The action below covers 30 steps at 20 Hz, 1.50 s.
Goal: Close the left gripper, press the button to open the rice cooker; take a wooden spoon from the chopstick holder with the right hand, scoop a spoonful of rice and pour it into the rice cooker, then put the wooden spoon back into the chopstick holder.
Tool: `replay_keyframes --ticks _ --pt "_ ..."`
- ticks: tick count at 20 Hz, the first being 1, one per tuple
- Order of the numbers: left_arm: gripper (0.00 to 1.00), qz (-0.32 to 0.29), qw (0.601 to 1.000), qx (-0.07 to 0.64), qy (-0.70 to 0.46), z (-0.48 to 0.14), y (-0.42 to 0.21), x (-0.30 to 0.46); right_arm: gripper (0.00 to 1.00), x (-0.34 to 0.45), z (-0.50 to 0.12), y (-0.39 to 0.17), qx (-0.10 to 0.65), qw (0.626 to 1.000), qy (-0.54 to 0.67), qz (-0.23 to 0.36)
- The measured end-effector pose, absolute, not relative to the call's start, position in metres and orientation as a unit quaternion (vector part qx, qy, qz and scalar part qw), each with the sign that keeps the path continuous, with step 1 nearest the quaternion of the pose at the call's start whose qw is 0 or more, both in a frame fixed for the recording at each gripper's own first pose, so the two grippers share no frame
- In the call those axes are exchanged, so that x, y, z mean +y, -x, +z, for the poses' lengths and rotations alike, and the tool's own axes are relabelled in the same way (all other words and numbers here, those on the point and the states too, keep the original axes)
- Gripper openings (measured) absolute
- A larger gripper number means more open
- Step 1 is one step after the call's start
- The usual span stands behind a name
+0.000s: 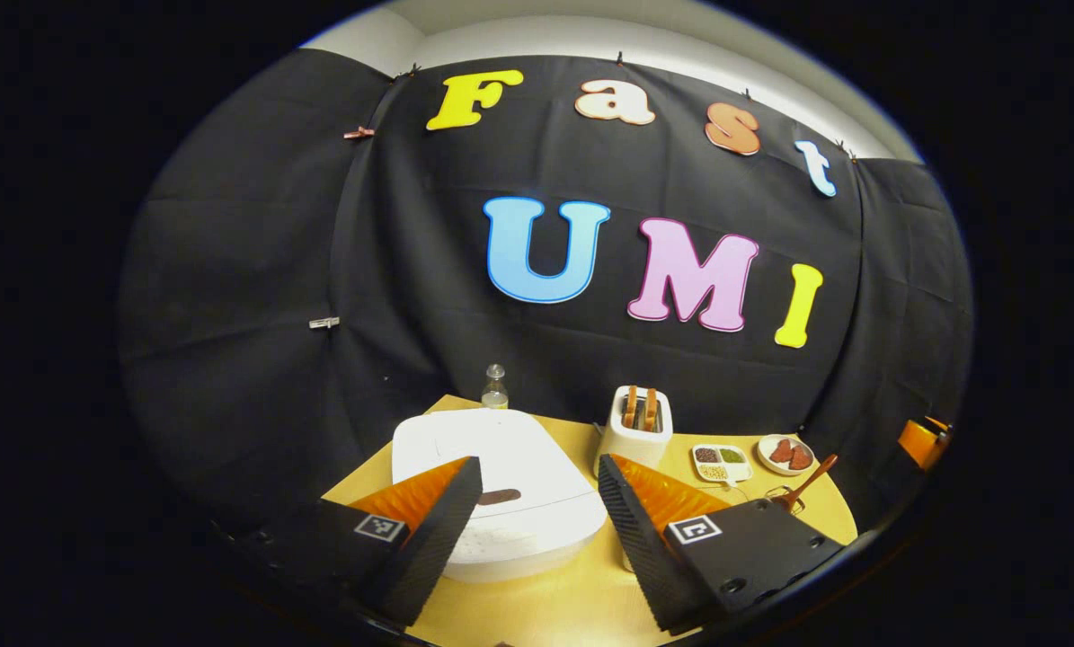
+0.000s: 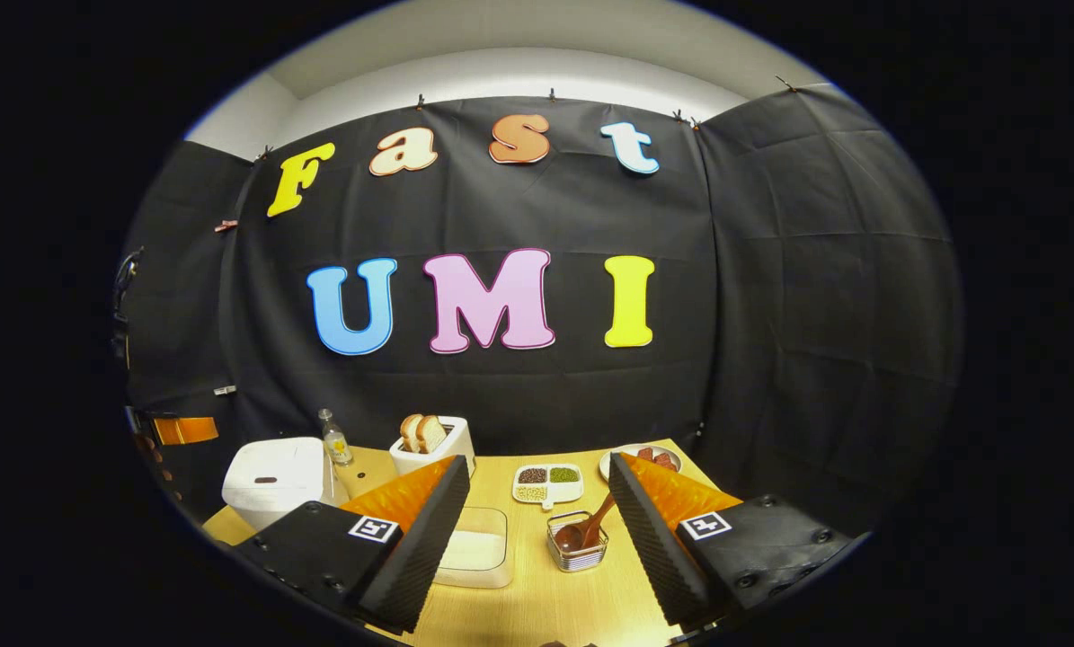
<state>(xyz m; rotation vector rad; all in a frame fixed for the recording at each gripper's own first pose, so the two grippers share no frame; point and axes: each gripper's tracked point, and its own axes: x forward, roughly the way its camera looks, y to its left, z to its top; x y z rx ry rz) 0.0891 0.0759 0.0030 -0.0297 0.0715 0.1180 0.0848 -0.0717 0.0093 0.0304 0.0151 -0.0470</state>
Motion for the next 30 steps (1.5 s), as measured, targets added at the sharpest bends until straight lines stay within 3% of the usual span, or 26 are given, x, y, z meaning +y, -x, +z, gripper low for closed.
replay_keyframes --ticks 1,5,6,7,8,11,18,29,30 --pt "0.88 0.053 0.998 0.042 0.014 0.001 -0.093 0.076 0.98 -0.075 0.009 -0.086 0.009 1.0 -0.01 -0.025" --pt "0.6 0.03 0.998 0.058 0.013 -0.004 -0.11 0.077 0.98 -0.08 0.009 -0.085 0.012 1.0 -0.003 -0.029" --pt "0.45 0.03 0.998 0.054 0.015 -0.003 -0.112 0.08 0.98 -0.082 0.008 -0.084 0.011 0.999 -0.001 -0.032" --pt "0.39 0.029 0.998 0.055 0.021 -0.004 -0.116 0.082 0.98 -0.086 0.008 -0.083 0.01 0.999 0.006 -0.037" --pt "0.22 0.03 0.997 0.06 0.026 -0.008 -0.119 0.082 0.98 -0.09 0.008 -0.082 0.01 0.999 0.014 -0.042" --pt "0.08 0.039 0.996 0.072 0.042 -0.016 -0.134 0.091 0.98 -0.101 0.009 -0.077 0.007 0.998 0.018 -0.052" --pt "0.06 0.049 0.985 0.122 0.11 -0.063 -0.178 0.111 0.98 -0.127 -0.005 -0.069 0.023 0.997 0.005 -0.079" --pt "0.06 0.082 0.976 0.178 0.095 -0.11 -0.203 0.129 0.98 -0.153 -0.026 -0.061 0.046 0.993 -0.012 -0.106" --pt "0.1 0.081 0.976 0.176 0.097 -0.109 -0.202 0.129 0.98 -0.155 -0.028 -0.06 0.049 0.993 -0.013 -0.108"
